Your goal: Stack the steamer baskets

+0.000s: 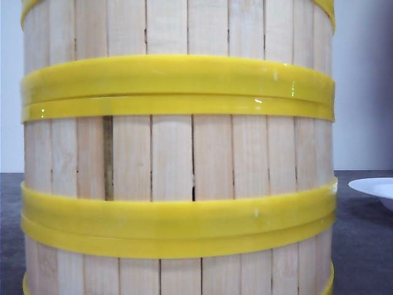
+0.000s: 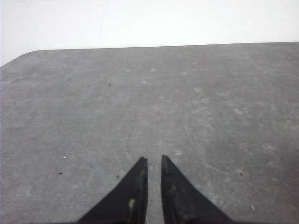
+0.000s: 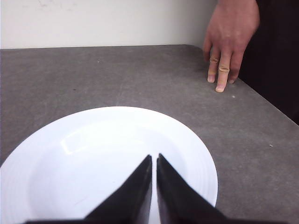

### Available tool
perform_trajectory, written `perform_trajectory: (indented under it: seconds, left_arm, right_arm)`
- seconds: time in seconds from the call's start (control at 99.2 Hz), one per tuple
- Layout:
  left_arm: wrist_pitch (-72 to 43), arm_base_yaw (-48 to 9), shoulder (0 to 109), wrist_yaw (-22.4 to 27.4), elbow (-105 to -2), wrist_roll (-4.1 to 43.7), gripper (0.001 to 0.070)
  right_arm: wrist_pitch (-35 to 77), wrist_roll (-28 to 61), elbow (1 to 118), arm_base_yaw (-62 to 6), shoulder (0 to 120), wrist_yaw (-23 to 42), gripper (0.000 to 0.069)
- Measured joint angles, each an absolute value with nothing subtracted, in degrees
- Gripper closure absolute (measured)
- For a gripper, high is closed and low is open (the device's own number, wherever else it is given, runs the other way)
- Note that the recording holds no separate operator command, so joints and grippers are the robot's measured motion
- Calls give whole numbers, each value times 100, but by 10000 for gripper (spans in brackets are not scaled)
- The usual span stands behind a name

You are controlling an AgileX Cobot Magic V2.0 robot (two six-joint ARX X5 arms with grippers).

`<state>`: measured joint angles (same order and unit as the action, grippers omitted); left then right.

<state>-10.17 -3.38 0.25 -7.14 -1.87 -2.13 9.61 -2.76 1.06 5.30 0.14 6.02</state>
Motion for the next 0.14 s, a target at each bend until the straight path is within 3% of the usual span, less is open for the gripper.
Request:
perform_trajectory:
  seconds: [0.141]
  left_arm:
    - [-1017, -338, 25, -714, -187, -213, 684]
  right_arm:
    - [961, -276, 106, 530, 14, 602, 680]
